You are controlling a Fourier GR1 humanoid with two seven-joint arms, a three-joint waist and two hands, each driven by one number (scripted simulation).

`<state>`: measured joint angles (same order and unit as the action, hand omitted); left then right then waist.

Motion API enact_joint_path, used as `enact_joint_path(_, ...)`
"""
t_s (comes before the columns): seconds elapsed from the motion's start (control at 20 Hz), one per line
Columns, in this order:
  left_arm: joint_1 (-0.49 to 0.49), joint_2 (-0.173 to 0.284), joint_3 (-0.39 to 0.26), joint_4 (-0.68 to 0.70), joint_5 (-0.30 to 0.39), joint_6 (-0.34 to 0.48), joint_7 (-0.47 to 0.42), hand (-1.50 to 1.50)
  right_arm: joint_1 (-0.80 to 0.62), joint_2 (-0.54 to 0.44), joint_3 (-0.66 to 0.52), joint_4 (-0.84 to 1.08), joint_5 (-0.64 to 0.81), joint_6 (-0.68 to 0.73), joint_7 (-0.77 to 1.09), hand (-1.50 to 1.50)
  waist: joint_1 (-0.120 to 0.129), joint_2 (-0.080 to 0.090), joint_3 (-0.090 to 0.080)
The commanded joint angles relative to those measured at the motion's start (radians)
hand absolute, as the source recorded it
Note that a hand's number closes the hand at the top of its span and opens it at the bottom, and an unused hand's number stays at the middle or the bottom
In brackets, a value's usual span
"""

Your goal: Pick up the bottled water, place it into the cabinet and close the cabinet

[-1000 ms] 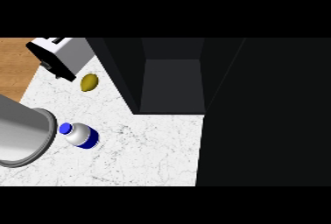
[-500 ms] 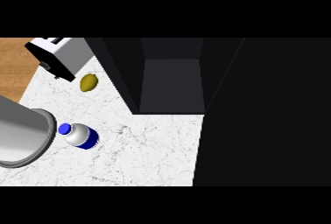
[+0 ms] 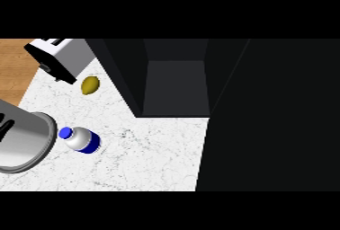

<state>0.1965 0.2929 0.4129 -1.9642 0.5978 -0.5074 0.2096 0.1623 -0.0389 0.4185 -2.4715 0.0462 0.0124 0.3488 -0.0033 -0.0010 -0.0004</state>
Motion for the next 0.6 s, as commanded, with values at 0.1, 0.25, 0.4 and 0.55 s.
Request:
enact_joint_path(0.1, -0.129, -0.027, -0.040, 0.131, -0.138, 0.055, -0.017, -1.50, 0.056, -0.057, -0.020, -0.139, 0.006, 0.011, 0.051, -1.50, -0.009, 0.000, 0.000)
enact_joint_path(0.25, -0.128, -0.012, -0.005, 0.328, -0.201, -0.064, -0.167, -1.50, 0.048, -0.054, 0.011, -0.141, 0.030, -0.006, 0.046, -1.50, -0.011, 0.001, -0.001)
enact_joint_path(0.4, -0.118, -0.026, -0.017, 0.385, -0.254, -0.065, -0.205, -1.50, 0.029, -0.054, 0.066, -0.188, 0.066, -0.032, 0.121, -1.50, -0.008, 0.000, -0.001)
enact_joint_path(0.55, -0.124, -0.018, -0.020, 0.456, -0.308, -0.091, -0.267, -1.50, 0.018, -0.041, 0.055, -0.086, 0.070, -0.045, 0.038, -1.50, -0.003, 0.000, 0.000)
